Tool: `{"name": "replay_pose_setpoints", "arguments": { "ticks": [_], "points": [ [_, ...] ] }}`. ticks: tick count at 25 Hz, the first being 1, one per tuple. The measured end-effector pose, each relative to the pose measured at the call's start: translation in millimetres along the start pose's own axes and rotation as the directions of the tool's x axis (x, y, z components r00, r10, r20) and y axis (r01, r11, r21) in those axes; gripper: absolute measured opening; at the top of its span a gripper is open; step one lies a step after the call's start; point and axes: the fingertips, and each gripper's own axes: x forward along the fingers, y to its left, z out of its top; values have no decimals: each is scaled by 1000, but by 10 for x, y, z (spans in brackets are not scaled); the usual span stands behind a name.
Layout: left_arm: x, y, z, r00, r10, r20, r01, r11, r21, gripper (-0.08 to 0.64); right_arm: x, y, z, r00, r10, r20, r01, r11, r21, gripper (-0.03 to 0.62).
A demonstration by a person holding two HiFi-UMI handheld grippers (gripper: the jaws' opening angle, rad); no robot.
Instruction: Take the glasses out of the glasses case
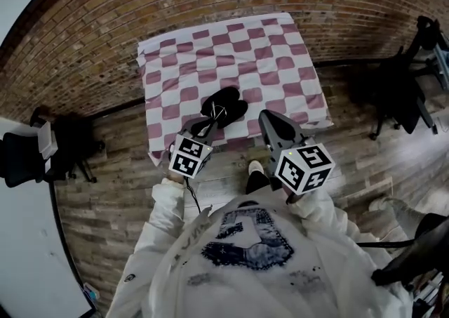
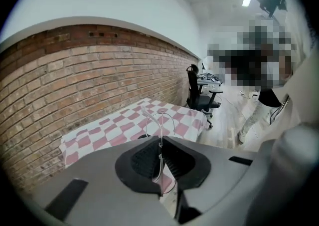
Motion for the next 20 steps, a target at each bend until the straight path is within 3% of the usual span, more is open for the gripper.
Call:
{"name": "replay_pose_setpoints", "arguments": {
  "ticks": [8, 20],
  "points": [
    [-845, -221, 185, 979, 100, 180, -92, 994, -52, 34, -439, 419, -278, 999, -29, 24, 29, 999, -25, 14],
    [-2188, -580, 109, 902, 265, 340, -208, 958, -196, 34, -1187, 1120, -683, 996, -56, 68, 60, 996, -65, 14]
  ]
}}
